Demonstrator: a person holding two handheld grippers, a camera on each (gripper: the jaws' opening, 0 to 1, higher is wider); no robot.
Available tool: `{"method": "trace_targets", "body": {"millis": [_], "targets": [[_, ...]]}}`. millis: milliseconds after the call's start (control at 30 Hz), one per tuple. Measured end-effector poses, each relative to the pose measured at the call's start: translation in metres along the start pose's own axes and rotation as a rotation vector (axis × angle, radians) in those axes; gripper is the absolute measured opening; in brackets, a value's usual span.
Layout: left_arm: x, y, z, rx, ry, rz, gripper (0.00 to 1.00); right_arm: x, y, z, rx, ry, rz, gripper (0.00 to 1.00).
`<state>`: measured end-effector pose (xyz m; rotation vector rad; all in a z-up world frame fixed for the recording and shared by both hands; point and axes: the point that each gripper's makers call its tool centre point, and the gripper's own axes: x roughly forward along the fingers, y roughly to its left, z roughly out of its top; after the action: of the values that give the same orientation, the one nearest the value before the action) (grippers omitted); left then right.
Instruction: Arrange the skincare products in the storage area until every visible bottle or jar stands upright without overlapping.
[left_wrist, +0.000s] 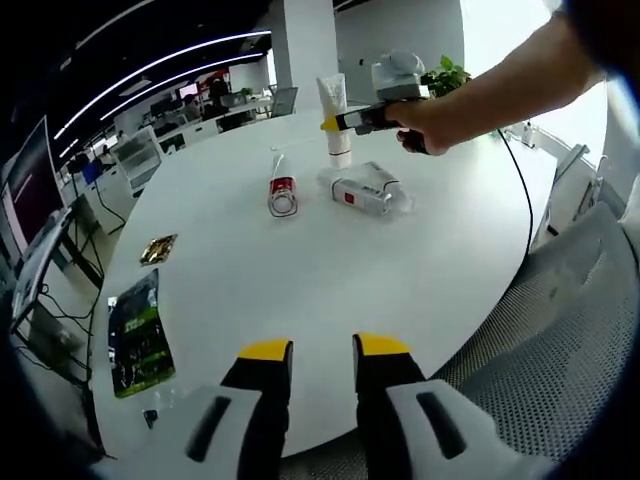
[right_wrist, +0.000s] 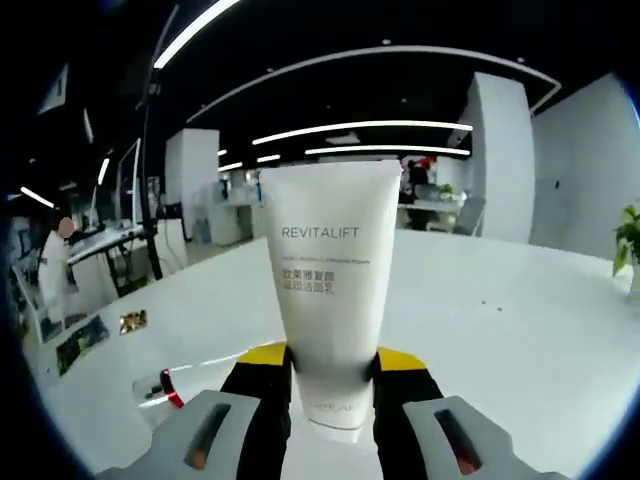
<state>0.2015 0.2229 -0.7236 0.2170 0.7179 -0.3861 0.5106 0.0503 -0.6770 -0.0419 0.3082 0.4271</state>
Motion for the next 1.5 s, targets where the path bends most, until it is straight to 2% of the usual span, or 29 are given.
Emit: {"method": "trace_targets", "body": {"millis": [167,333,533,600,700,833,933,967,1033,1133,1200,1233,1267,1300,1367,1400,1467,1500], "targets": [[0.0,0.001,-0.002,-0.001,0.004,-0.001,0.18,0.001,0.002,0.0,0.013,0.03,0.01,0.27],[0.0,0.001,-0.002,0.006,0.004,-0.003,0.17,0.004,0.0,-0.004,-0.021,0.069,0.013,0.28],[0.0,0.001,-0.003,0.004,0.006,-0.005,0.16,0.001,0.003,-0.007,-0.03,0.091,0.033,0.37],[0.0,0.001,-0.003,0.003,0.004,-0.006,0.15,-0.004,0.007,-0.006,-0.028,0.087,0.056,0.39],[0.0,0.001,-0.003,0.005,0.003,-0.007,0.15,-0.011,0.007,-0.006,-0.068,0.1,0.068,0.43],[-0.001,0.001,-0.003,0.007,0.002,-0.008,0.14,-0.032,0.013,0.004,-0.099,0.092,0.103,0.47],[-0.001,0.001,-0.003,0.01,0.001,-0.008,0.14,-0.051,0.031,0.008,-0.138,0.114,0.207,0.42],[-0.001,0.001,-0.003,0.011,0.001,-0.006,0.14,-0.059,0.041,0.008,-0.165,0.125,0.264,0.4],[-0.001,0.001,-0.002,0.013,-0.003,-0.005,0.14,-0.07,0.051,0.009,-0.224,0.131,0.322,0.41],[-0.001,0.001,-0.002,0.015,-0.003,-0.003,0.14,-0.092,0.082,-0.003,-0.31,0.206,0.501,0.45],[-0.001,0.001,-0.001,0.019,-0.006,-0.001,0.13,-0.099,0.094,-0.011,-0.415,0.252,0.58,0.44],[-0.002,0.001,-0.001,0.019,-0.007,0.0,0.13,-0.103,0.101,-0.013,-0.512,0.263,0.635,0.43],[-0.002,0.002,-0.001,0.018,-0.007,0.002,0.13,-0.104,0.105,-0.013,-0.56,0.268,0.662,0.41],[-0.002,0.002,-0.001,0.018,-0.007,0.003,0.12,-0.105,0.113,-0.01,-0.597,0.271,0.707,0.39],[-0.002,0.002,-0.002,0.02,0.001,0.001,0.1,-0.105,0.129,0.003,-0.599,0.268,0.786,0.33],[-0.002,0.002,-0.003,0.022,0.005,0.001,0.1,-0.103,0.134,0.01,-0.636,0.263,0.801,0.32],[-0.002,0.002,-0.003,0.024,0.007,0.004,0.1,-0.097,0.148,0.021,-0.812,0.251,0.86,0.32],[-0.002,0.003,-0.003,0.023,0.004,0.005,0.1,-0.095,0.154,0.025,-0.871,0.253,0.886,0.33]]}}
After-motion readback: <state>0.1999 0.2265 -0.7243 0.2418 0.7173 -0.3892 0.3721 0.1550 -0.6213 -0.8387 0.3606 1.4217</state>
